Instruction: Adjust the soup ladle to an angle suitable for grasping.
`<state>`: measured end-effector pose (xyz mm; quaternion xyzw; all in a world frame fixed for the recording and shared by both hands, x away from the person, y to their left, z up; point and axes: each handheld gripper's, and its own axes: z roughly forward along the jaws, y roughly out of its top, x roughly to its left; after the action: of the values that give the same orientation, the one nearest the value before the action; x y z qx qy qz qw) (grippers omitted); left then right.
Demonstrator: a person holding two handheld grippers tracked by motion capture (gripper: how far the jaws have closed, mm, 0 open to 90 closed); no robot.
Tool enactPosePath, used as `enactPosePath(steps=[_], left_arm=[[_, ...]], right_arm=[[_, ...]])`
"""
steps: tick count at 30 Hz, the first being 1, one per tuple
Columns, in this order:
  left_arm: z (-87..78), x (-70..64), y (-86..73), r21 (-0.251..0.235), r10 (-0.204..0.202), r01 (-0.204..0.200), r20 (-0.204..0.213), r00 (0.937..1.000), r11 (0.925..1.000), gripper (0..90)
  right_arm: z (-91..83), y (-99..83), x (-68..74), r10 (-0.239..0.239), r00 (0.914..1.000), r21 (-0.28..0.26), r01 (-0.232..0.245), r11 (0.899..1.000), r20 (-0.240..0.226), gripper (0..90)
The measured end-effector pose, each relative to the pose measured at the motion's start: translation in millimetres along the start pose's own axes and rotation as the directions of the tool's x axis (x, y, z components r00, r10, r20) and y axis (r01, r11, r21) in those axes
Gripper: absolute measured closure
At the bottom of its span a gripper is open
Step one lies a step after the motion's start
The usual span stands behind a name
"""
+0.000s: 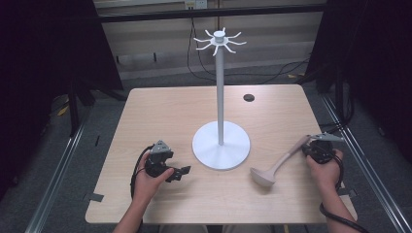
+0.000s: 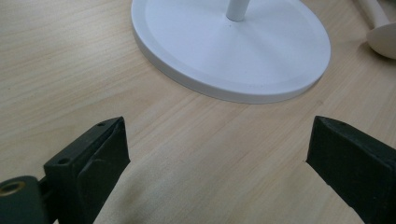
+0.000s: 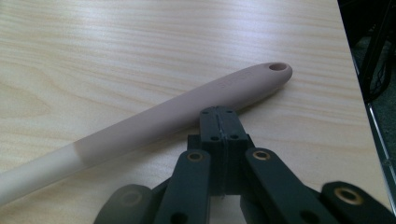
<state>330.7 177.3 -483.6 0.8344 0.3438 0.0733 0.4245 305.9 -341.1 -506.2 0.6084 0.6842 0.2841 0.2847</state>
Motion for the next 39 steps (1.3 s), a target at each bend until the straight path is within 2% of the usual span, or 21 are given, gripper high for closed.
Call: enactPosePath(steps=[27, 39], left_arm=[[0.1, 1.8, -0.6, 0.001, -0.005, 0.005, 0.004, 1.0, 1.0, 5.2], [-0.9, 2.9, -0.5, 0.002, -0.003, 0.003, 0.0, 1.0, 1.0, 5.2]], right_arm=[[22.4, 20.8, 12.5, 0.008, 0.9994, 0.0, -0.008, 1.0, -0.035, 90.0], [29.5, 28.5, 23.2, -0.011, 0.9987, 0.008, 0.011, 1.0, -0.049, 90.0]])
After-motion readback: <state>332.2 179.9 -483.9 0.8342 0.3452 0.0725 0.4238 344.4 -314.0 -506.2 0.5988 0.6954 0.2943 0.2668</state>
